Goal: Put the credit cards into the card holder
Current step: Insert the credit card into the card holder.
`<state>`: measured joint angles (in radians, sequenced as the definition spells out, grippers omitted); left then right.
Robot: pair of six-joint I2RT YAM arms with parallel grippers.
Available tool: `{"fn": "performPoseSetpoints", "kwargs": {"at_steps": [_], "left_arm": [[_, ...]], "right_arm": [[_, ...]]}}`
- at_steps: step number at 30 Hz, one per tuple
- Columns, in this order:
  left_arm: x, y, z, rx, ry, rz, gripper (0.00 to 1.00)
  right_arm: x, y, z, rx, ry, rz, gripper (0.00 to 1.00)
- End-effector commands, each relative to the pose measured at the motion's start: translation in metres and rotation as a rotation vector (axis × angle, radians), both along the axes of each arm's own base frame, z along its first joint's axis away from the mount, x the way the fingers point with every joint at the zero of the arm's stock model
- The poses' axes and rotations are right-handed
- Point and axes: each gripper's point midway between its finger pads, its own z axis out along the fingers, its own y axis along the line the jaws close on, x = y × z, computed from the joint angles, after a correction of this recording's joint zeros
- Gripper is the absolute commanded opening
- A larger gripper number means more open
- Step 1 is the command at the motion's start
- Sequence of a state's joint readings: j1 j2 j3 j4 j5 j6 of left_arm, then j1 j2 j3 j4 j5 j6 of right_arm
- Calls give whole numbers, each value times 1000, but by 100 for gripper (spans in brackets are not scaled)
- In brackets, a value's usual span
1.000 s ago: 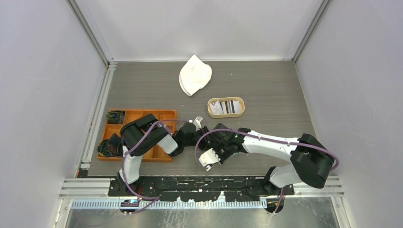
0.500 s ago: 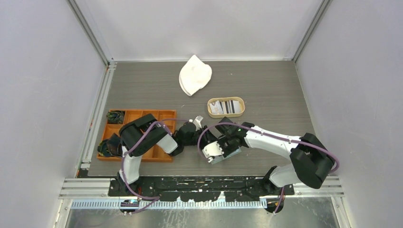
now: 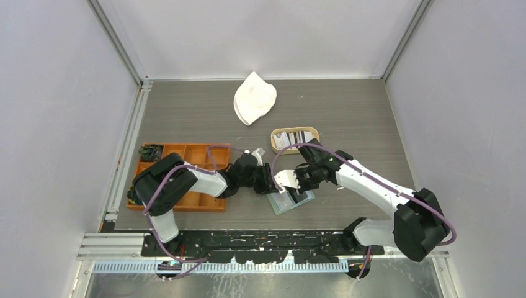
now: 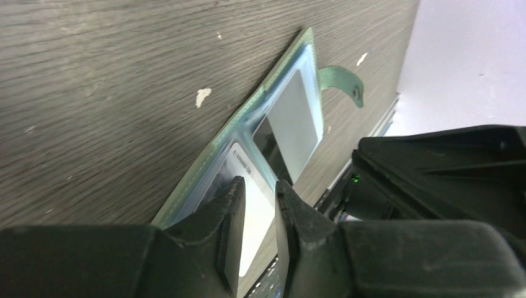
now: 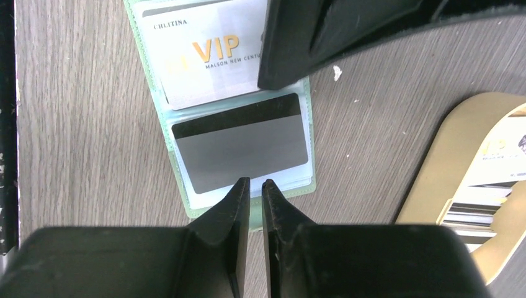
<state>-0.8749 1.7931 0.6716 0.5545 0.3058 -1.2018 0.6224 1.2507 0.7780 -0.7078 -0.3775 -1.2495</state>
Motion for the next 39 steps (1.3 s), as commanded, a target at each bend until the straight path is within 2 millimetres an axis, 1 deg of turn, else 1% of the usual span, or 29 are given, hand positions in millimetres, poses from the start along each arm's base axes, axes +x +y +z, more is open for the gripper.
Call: {"fn": "performPoseSetpoints", "kwargs": {"at_steps": [1,3,6,11,17,20,24,29,34,36,39], "left_arm": [[-2,9,-1,99,-42,-46,22],[-6,3,-1,101,-40,-71,15],[-10,-8,-3,96,-36,-101,9],[-12,-18,-7,93,-28,-120,6],[-13,-18,-17,93,-9,-119,5],[-13,-23,-20,71,-1,-123,5],[-9,-35,-17,18,-1,-130,4],[-3,-46,-11,-7,-10,-138,5],[2,-52,-9,-15,-21,-141,7],[5,-52,-7,-27,-36,-132,10],[12,-48,6,-68,-81,-112,13]], "right_arm": [[4,-2,14,41,1,-22,19],[6,-8,9,8,10,-27,18],[6,-17,-1,-64,48,-28,14],[6,-27,-16,-152,90,-36,10],[6,-35,-30,-210,118,-42,9],[3,-36,-35,-223,138,-41,9],[-3,-33,-39,-214,182,-30,9],[-10,-28,-39,-187,219,-11,9],[-8,-24,-35,-169,216,-21,9],[-6,-21,-30,-145,216,-41,10],[-2,-17,-15,-85,215,-80,12]]}}
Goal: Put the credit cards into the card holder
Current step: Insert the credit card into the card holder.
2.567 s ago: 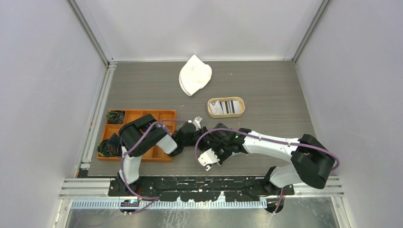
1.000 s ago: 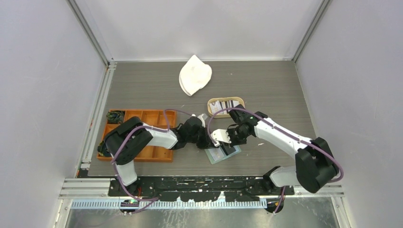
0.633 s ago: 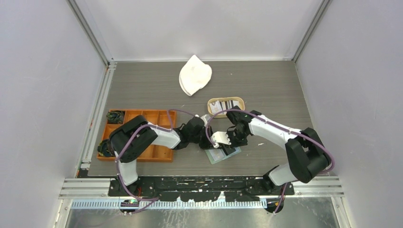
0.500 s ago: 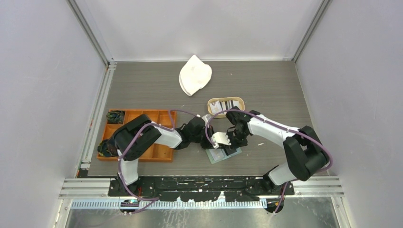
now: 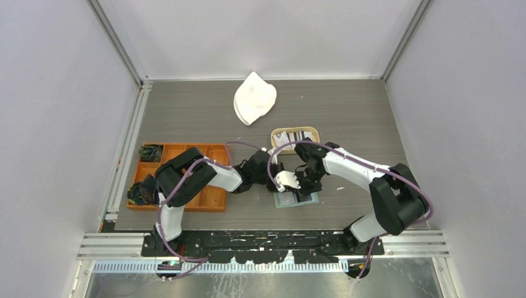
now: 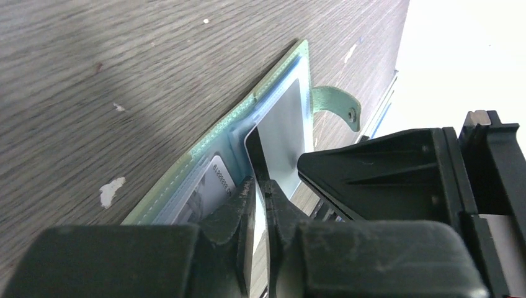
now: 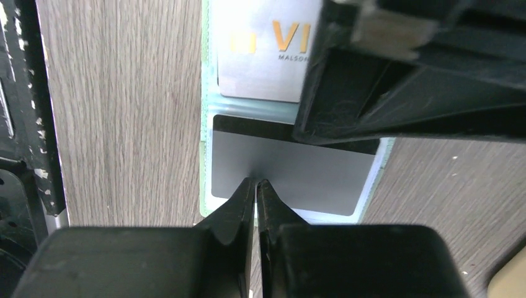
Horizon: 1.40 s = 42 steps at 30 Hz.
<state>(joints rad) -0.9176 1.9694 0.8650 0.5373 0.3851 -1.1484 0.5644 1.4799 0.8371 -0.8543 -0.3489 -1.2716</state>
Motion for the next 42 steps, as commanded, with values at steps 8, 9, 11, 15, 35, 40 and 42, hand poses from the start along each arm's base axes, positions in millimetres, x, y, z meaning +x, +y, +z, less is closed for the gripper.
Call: {"fn": "performPoseSetpoints", "kwargs": {"at_steps": [8,9,11,15,35,40,42], "left_arm": [[12,29,75,-145,-317,28,26],[11,32,84,-150,-355,22,28],[9,42,98,-134,-426,12,30],[9,64,117,-67,-548,19,42],[1,100,82,-24,-471,108,58],[6,131,92,31,-566,218,58],[5,141,98,4,-597,257,61]], "right_arm": [[0,1,70,318,-59,-109,30],[-4,-3,67,326,-68,-99,33],[-12,-11,58,329,-86,-54,40],[-20,-11,48,353,-83,6,47],[23,5,-9,103,-165,-23,28],[59,22,14,166,-293,-205,25],[57,23,25,192,-298,-208,26]]}}
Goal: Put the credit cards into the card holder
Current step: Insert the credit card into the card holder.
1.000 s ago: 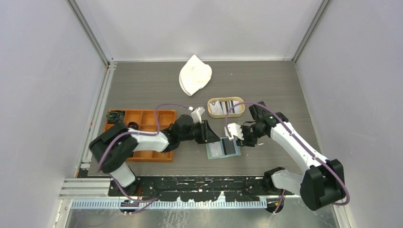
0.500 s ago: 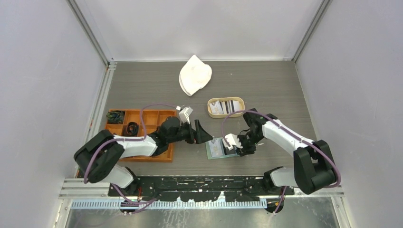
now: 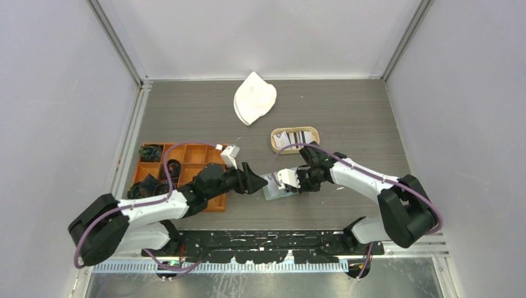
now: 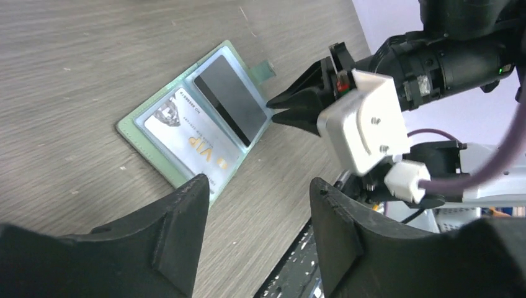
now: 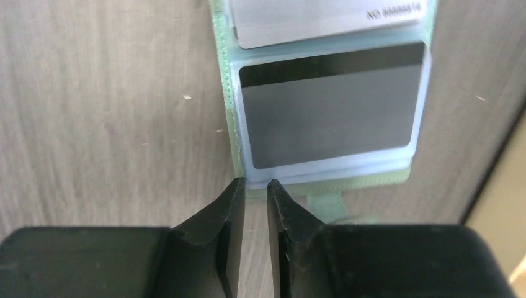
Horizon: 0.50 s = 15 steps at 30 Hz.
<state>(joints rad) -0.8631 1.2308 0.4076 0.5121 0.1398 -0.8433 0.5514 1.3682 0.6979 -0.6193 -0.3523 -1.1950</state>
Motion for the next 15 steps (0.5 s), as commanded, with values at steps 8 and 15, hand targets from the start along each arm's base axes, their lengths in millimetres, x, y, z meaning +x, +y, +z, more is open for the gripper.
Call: {"fn": "performPoseSetpoints", "kwargs": {"at_steps": [8,15], "left_arm": [[-5,21,23,-140,-79,69,95],[-3,-6,25,-166,1,13,59]], "right_arm": [[36,24,95,357,-16,-373,56],[26,52,106,458,490,-728,64]]}}
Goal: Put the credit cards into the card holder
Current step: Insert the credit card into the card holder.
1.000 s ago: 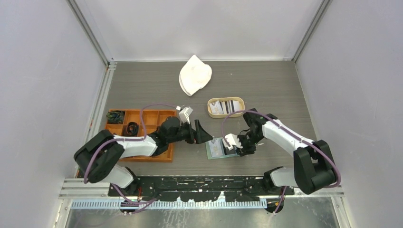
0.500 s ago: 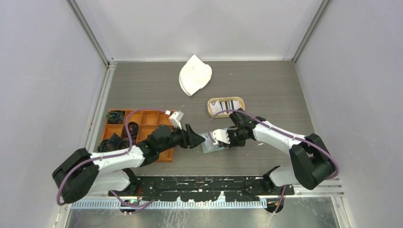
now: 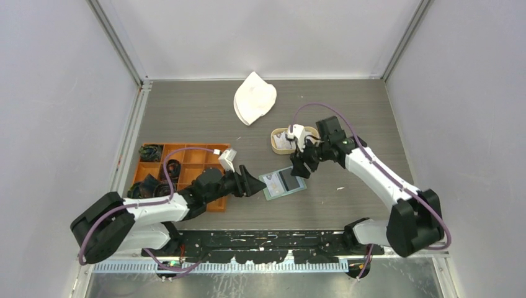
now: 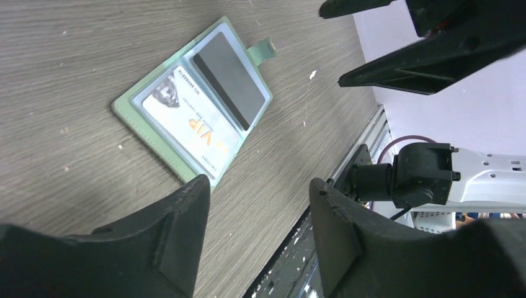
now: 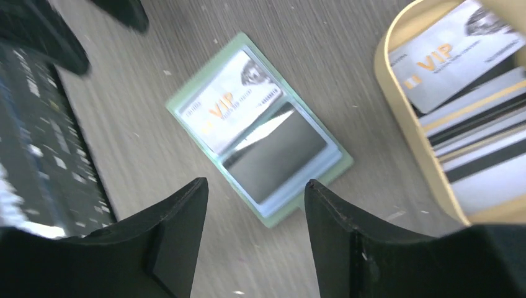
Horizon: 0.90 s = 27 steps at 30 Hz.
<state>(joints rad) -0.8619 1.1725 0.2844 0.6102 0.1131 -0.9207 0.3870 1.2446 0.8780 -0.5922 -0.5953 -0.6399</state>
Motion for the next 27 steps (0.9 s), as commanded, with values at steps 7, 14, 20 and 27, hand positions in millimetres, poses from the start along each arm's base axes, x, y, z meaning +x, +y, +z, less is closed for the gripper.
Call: {"fn": "performPoseSetpoints", "kwargs": {"at_steps": [7,14,20,27], "left_arm": [[15,-29,11,4,-28,34,46],[24,-55,-2,32,-1,16,40],[37,-75,-19,37,29,18,23],[48,-94,-45,100,93,19,18]], "right_arm": [[2,8,-42,-40,544,-348,62],[15,-3,-64,-134,555,-433,63],[14,-1,-73,-150,608,-435,51],[15,-5,-82,-173,634,-451,47]]}}
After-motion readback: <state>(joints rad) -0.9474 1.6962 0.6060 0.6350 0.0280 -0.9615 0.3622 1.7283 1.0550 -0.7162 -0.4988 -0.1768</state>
